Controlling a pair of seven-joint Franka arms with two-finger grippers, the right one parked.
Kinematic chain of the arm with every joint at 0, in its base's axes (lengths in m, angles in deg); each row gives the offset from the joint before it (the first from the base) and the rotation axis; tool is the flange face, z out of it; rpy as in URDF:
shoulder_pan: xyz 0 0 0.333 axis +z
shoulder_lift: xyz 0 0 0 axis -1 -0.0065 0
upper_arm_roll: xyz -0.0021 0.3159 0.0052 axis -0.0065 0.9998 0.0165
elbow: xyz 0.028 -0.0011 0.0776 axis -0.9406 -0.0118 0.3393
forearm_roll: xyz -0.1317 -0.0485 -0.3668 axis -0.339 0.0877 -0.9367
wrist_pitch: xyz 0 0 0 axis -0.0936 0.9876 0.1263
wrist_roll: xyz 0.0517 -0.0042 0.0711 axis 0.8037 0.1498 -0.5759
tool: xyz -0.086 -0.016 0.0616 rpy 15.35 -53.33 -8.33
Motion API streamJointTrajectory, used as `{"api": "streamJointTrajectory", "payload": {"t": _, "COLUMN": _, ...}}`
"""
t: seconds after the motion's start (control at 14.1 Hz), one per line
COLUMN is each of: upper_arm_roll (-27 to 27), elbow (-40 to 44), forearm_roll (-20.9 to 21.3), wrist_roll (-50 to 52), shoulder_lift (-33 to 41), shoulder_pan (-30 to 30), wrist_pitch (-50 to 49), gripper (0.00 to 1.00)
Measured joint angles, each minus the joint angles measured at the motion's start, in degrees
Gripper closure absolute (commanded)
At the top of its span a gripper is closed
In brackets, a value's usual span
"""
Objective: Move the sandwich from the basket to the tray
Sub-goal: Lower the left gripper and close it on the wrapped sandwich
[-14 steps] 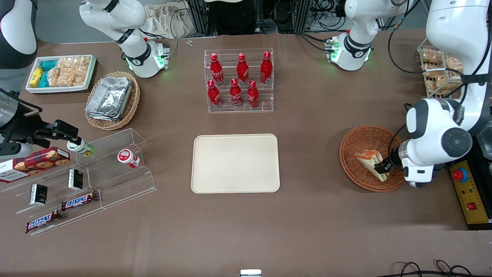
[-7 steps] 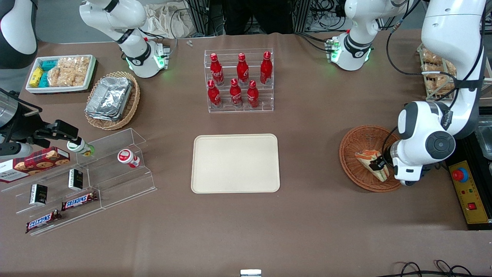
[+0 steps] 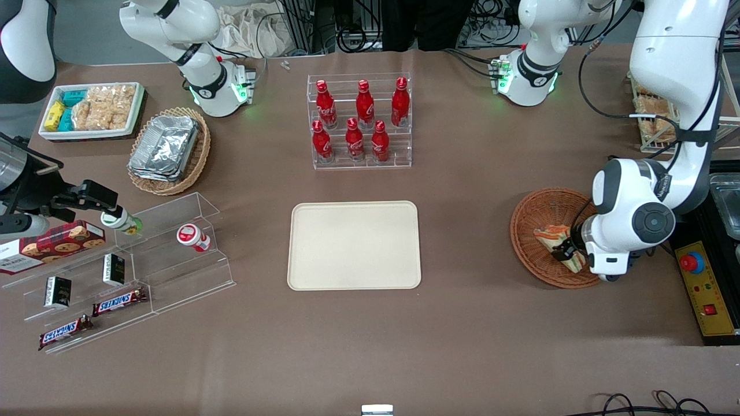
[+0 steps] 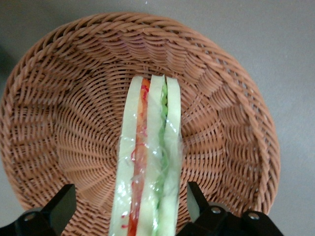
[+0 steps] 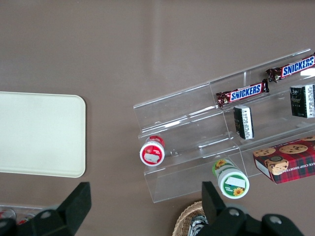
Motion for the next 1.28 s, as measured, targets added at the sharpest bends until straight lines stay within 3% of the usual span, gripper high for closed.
{"api": "streamJointTrajectory", "payload": {"t": 0.14, "upper_arm_roll": -0.07, "elbow": -0.02, "forearm_roll": 0.00, "wrist_roll": 2.98, "shoulder_lift": -1.06, "shoulder_pan": -0.01, "wrist_pitch": 2.33, "gripper": 0.01}}
{"api": "streamJointTrajectory", "payload": {"t": 0.21, "upper_arm_roll": -0.20, "elbow": -0.02, "forearm_roll": 0.00, "wrist_roll": 3.80, "shoulder_lift": -1.55, "shoulder_pan": -0.01, "wrist_pitch": 3.11, "gripper": 0.07}}
{"api": "streamJointTrajectory", "payload": {"t": 0.43, "upper_arm_roll": -0.94, "elbow": -0.01, "forearm_roll": 0.00, "wrist_roll": 5.32, "shoulder_lift": -2.38, "shoulder_pan": -0.02, "wrist_pitch": 4.33, "gripper": 0.55}}
{"api": "streamJointTrajectory", "payload": {"t": 0.71, "upper_arm_roll": -1.02, "elbow": 0.39, "forearm_roll": 0.00, "wrist_roll": 7.32, "shoulder_lift": -2.37, "shoulder_pan": 0.02, "wrist_pitch": 4.38, "gripper": 0.90}}
{"api": "streamJointTrajectory", "payload": {"t": 0.99, "upper_arm_roll": -1.02, "elbow": 1.23, "forearm_roll": 0.00, "wrist_roll": 7.81, "shoulder_lift": -1.86, "shoulder_pan": 0.04, "wrist_pitch": 4.04, "gripper": 0.90}}
{"api": "streamJointTrajectory", "payload": {"t": 1.28, "upper_arm_roll": -1.11, "elbow": 4.31, "forearm_roll": 0.00, "wrist_roll": 7.79, "shoulder_lift": 2.02, "shoulder_pan": 0.07, "wrist_pitch": -3.68, "gripper": 0.89}}
